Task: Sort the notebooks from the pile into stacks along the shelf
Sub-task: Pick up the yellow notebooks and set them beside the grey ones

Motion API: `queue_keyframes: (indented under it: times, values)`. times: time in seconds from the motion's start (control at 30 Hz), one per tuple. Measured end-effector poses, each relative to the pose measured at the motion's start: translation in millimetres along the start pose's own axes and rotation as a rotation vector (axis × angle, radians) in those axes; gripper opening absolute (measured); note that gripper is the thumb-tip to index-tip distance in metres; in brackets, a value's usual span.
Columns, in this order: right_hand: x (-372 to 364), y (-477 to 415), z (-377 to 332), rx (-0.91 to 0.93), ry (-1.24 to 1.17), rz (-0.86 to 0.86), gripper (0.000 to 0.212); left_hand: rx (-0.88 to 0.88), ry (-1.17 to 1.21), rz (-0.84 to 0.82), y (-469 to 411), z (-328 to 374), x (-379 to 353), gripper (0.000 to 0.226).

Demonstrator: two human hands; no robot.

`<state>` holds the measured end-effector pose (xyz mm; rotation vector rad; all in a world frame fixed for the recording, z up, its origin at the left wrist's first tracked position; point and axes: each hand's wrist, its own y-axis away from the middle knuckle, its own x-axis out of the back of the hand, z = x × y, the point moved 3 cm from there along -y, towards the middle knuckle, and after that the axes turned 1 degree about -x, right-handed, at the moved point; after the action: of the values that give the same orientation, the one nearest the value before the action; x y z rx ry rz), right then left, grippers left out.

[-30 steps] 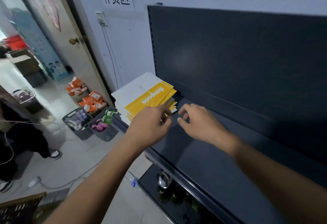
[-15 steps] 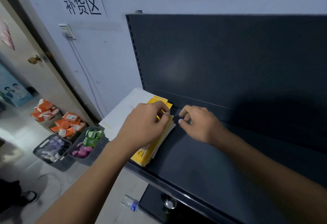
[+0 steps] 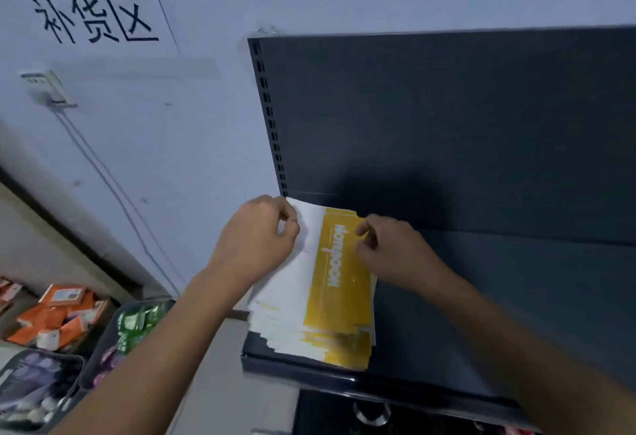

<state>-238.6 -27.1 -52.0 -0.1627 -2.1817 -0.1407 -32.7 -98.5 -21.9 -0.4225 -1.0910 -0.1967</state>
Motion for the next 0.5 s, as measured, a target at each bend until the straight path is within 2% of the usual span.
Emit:
queue_keyframes:
  times: [0.17,0.3,0.4,0.5]
  values:
    - [-22.3,6.8,-8.4,-0.171,0.041,0.071,0.029,-0.026,0.017,-0.027,0.6,-22.2,-7.0,0.032]
    - [-32.3,4.1,-9.9,-0.262,0.128,0.072,0.014,0.060,-0.025,-0.092,-3.5,-35.4,-16.9,0.046]
    - [-42.2,1.3,-15.9,-0.281,0.145,0.090,0.025,0.110,-0.004,-0.150,-2.9,-40.3,-24.9,0.044]
    - [-48.6,-0.4,-21.4,-0.290,0.181,0.135,0.026,0.102,0.013,-0.189,-3.1,-38.0,-29.6,0.037]
